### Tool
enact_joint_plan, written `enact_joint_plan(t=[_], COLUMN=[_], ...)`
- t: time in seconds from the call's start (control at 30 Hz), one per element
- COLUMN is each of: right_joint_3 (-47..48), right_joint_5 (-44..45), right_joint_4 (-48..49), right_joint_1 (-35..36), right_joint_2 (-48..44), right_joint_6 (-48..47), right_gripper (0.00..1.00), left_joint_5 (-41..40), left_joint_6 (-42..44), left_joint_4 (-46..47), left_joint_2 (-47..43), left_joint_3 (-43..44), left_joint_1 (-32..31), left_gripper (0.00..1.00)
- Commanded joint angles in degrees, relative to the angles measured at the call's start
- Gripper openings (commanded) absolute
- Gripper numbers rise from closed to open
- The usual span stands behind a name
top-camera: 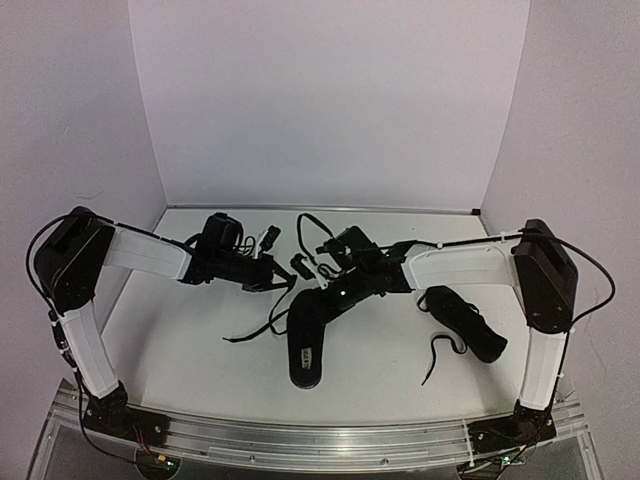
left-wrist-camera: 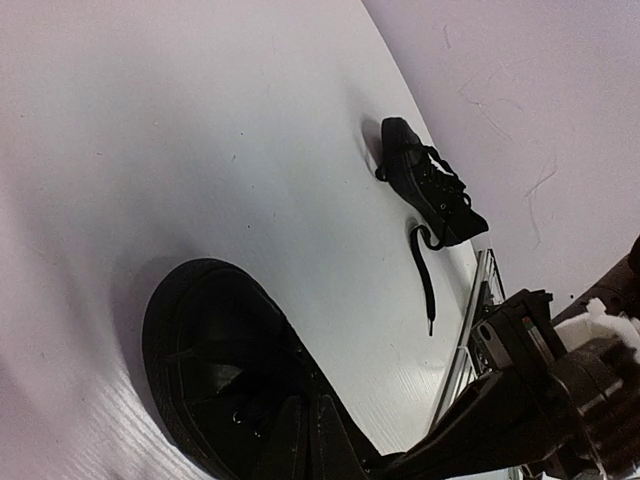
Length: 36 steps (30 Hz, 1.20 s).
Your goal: Tie the shoes
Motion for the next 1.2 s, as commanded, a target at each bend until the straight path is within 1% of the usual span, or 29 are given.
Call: enact_joint_plan(t=[0.0,0.2,0.37,0.53,0.67,0.8,1.07,1.17], right_joint_3=[-0.14,-0.96,-1.35,-1.49,-1.54,-1.49,-1.84,-1.81], right_joint_5=[-1.07,0.19,2.21,4.09,4.17,3.25,3.12,3.15], right_joint_4=[1.87,2.05,2.28,2.31,2.47,2.79,2.79,2.7], right_joint_1=[0.26,0.27,0.27,0.12,0.15,0.16,0.12,0.17], right_joint_2=[-1.67,-2.31,-2.54,-2.39,-1.89,-1.63,-2.51,-2.39], right_joint_6=[-1.76,-2.0,-1.53,-0.41,0.48,1.09,2.1,2.74], right_gripper=[0.0,0.0,0.0,0.0,0.0,0.0,0.0,0.03], left_joint_5=[6.61,9.93,14.26,18.67,21.84,22.72,25.5,26.28], left_joint_6=[2.31,5.3,6.49,5.86,3.18,2.51,-7.34,-9.69], left_joint_4=[-3.63,-7.99,-7.37,-4.14,2.44,4.77,22.87,27.0], left_joint_2=[3.91,4.56,3.25,2.4,1.39,1.6,3.25,4.08], left_joint_3=[4.27,2.66,-0.04,-3.32,-6.88,-7.34,-10.18,-10.28], left_joint_1=[-1.12,-3.53,-4.57,-4.77,-5.14,-6.08,-6.18,-6.2], left_gripper=[0.0,0.0,0.0,0.0,0.0,0.0,0.0,0.0])
